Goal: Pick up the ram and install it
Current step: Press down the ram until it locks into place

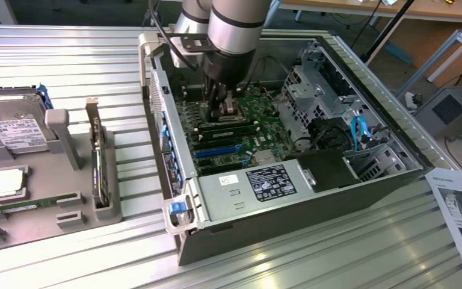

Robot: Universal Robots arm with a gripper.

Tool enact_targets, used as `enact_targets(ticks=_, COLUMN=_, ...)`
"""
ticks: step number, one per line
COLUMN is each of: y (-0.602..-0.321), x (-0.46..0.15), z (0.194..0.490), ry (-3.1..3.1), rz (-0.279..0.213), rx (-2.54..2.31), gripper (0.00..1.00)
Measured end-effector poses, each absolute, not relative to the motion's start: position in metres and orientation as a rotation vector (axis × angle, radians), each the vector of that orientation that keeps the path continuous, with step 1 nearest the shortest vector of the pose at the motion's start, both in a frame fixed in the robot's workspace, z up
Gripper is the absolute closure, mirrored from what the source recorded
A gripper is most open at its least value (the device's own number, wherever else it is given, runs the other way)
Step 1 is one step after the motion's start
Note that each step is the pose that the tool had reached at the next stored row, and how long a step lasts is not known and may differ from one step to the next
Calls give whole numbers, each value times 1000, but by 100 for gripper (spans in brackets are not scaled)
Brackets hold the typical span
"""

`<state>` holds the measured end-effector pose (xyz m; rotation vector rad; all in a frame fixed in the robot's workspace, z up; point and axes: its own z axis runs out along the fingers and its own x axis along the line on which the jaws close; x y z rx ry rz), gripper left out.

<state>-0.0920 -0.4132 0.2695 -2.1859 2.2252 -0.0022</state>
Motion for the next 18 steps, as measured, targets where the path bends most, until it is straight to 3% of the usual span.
enact_targets(ticks=18, y=-413, x=-90, z=282, ry=2226, rz=-3, rx=-2186, gripper=89)
